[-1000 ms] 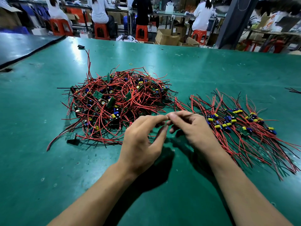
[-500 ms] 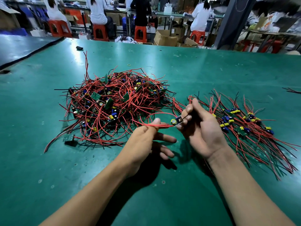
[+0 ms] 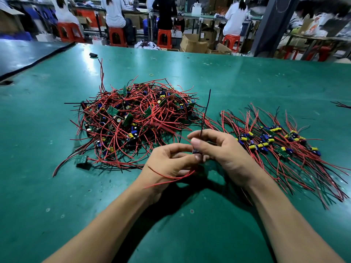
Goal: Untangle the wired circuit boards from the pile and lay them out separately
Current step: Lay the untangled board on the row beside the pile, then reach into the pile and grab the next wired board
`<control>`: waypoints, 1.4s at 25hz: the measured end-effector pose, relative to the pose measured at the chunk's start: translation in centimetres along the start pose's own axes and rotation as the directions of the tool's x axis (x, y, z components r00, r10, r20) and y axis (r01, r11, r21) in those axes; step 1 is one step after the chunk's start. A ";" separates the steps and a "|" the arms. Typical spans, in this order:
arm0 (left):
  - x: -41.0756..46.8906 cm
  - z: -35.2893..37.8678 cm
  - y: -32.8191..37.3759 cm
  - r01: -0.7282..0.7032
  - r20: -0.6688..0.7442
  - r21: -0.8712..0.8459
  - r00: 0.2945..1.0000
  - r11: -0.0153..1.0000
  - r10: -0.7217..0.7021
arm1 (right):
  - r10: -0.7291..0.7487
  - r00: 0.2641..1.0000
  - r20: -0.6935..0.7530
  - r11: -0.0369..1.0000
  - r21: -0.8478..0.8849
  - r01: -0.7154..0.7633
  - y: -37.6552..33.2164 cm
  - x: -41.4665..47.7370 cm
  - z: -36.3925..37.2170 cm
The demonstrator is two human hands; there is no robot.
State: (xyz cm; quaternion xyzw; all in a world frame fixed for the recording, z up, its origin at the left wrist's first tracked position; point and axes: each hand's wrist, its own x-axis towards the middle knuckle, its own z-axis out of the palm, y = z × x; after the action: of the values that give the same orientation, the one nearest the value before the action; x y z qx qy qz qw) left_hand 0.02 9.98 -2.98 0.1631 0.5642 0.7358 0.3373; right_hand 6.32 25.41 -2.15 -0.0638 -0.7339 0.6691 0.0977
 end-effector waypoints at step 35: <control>0.0 -0.1 -0.5 -0.060 -0.091 0.155 0.993 0.986 0.075 | 0.136 0.925 -0.355 0.985 0.149 -0.087 1.3 1.0 0.0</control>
State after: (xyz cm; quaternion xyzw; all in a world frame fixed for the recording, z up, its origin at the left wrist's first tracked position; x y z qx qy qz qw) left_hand 0.13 9.93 -3.50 0.1713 0.6283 0.7088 0.2710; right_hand 5.31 25.71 -3.42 -0.2219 -0.6529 0.6967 0.1976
